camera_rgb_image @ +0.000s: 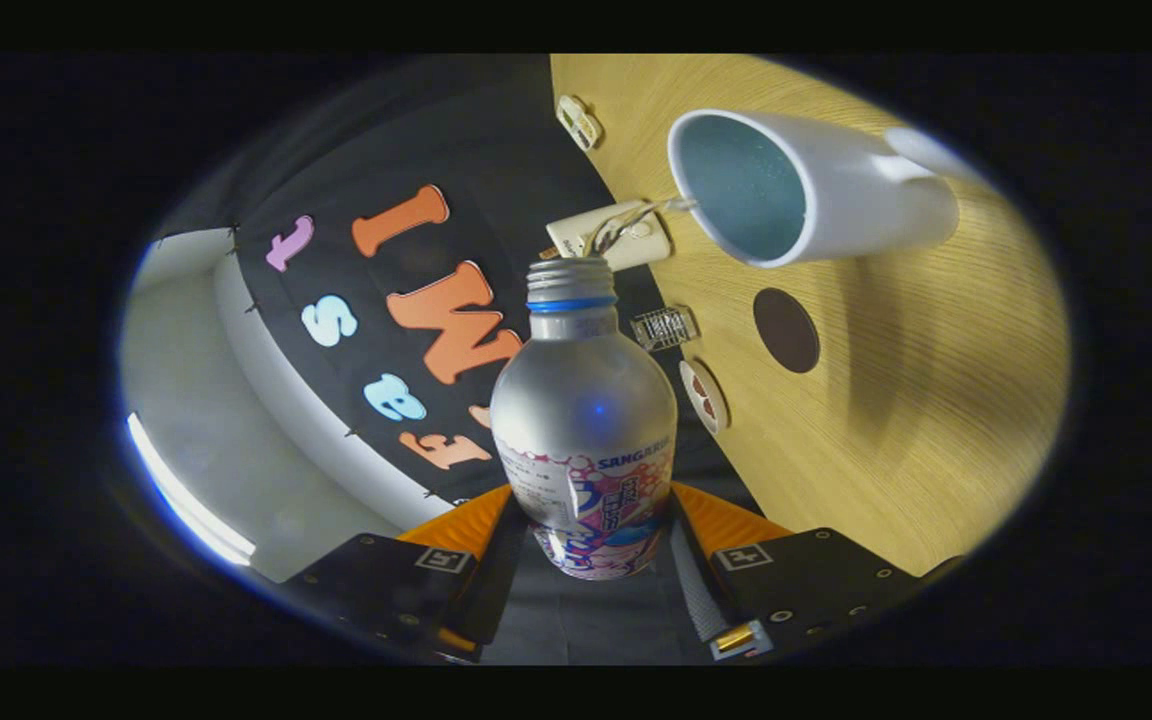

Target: Take the bottle from table, then pour the juice into the cup, finally place the bottle on the coaster

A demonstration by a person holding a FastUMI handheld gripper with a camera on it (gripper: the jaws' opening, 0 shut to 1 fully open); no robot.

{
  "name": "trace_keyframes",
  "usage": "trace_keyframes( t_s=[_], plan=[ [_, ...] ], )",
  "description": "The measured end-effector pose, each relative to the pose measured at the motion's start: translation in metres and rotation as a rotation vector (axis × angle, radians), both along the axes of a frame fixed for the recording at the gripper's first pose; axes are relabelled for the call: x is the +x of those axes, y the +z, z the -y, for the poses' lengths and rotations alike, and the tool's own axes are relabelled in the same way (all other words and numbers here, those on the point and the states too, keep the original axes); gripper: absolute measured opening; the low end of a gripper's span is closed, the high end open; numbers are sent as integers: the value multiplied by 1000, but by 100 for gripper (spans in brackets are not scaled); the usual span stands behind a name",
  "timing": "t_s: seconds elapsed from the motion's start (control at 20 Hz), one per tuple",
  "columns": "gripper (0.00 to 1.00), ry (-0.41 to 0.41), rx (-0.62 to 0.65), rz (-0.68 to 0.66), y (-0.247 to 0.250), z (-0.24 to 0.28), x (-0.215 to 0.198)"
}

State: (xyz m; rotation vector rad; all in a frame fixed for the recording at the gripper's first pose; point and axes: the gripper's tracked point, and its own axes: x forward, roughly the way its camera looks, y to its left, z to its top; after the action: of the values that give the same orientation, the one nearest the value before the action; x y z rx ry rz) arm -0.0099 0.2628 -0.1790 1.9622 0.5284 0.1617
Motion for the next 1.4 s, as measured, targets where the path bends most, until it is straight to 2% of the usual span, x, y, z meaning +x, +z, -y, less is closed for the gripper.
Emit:
trace_keyframes(
  t_s=[1.4],
  plan=[
    [73, -56, 91, 4, 10, 7, 5]
  ],
)
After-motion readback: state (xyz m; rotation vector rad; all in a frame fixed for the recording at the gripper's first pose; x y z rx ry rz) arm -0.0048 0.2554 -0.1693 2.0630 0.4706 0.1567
